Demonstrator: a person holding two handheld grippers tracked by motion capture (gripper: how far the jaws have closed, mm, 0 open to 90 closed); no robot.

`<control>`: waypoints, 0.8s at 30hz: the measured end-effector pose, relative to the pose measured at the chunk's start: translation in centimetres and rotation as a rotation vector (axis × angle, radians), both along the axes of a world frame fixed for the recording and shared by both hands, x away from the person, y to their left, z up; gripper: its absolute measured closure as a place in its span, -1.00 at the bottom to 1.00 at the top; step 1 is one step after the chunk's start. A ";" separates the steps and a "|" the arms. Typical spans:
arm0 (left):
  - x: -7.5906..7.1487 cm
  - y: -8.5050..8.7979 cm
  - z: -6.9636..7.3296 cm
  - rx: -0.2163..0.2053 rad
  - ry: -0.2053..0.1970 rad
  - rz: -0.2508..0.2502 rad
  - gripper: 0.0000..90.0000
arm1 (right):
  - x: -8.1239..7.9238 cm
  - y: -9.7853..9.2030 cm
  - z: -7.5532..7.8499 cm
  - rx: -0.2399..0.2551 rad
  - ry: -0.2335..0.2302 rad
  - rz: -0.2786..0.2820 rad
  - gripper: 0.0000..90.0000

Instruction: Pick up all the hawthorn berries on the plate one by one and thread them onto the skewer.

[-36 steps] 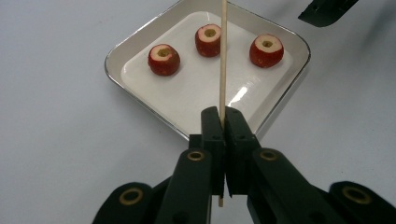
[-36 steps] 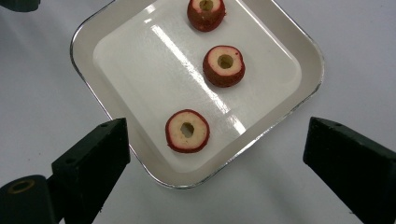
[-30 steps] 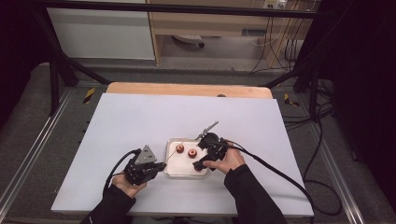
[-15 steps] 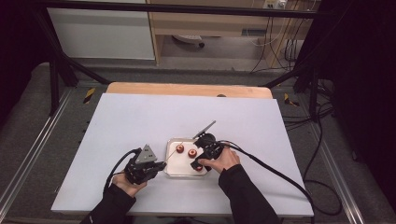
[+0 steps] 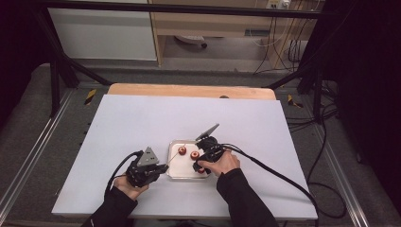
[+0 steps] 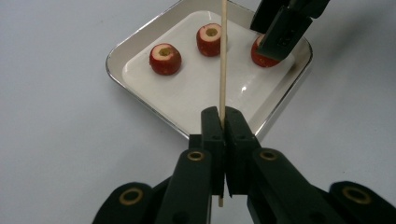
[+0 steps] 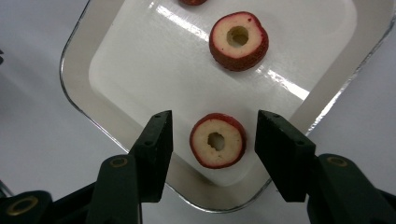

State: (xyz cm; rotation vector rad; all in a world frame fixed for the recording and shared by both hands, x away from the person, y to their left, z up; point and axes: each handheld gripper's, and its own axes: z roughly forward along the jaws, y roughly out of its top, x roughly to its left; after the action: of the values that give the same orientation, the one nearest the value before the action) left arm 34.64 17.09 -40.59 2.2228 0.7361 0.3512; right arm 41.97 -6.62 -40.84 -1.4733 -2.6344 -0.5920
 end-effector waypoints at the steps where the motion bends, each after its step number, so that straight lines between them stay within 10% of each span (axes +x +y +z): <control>1: 0.0 -0.1 0.0 0.001 0.000 0.000 0.96 | 0.1 0.0 -0.1 -0.007 0.009 -0.015 0.11; 24: -0.1 -0.1 0.0 0.006 -0.003 -0.003 0.96 | 0.5 0.2 -0.8 -0.030 0.053 -0.036 0.32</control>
State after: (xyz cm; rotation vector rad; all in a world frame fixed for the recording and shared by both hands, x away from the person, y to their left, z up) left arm 34.56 17.01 -40.55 2.2284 0.7310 0.3557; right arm 42.48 -6.46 -41.63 -1.5257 -2.5926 -0.5109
